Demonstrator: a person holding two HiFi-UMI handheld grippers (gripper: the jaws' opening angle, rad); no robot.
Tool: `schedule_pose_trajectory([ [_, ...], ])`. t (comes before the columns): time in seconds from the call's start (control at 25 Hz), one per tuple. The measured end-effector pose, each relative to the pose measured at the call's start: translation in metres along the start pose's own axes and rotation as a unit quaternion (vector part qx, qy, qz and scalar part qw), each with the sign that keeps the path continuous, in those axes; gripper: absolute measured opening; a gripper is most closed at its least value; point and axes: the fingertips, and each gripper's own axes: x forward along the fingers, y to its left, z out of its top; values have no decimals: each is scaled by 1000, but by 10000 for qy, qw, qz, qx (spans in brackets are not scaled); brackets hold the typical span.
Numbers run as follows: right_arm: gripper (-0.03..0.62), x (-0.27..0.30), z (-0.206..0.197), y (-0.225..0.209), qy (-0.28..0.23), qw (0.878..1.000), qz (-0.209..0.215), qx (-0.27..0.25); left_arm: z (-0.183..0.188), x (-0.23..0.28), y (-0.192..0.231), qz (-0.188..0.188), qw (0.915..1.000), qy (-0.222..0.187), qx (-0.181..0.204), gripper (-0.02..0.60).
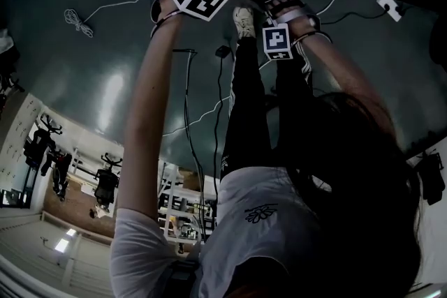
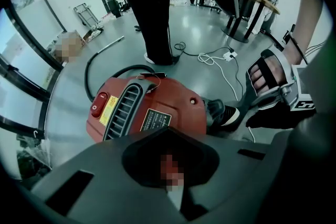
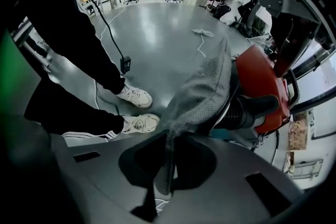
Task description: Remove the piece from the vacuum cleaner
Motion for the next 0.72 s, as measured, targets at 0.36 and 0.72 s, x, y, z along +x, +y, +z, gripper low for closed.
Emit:
schedule_pose_trajectory([
  [0.36, 25, 8, 14, 112, 63, 9816, 1700, -866, -7, 8, 4, 9, 9996, 240, 137, 2],
  [0.72, 25, -3, 3, 113, 62, 9670, 1554, 2018, 0, -3, 6, 189, 9996, -130, -172, 2],
])
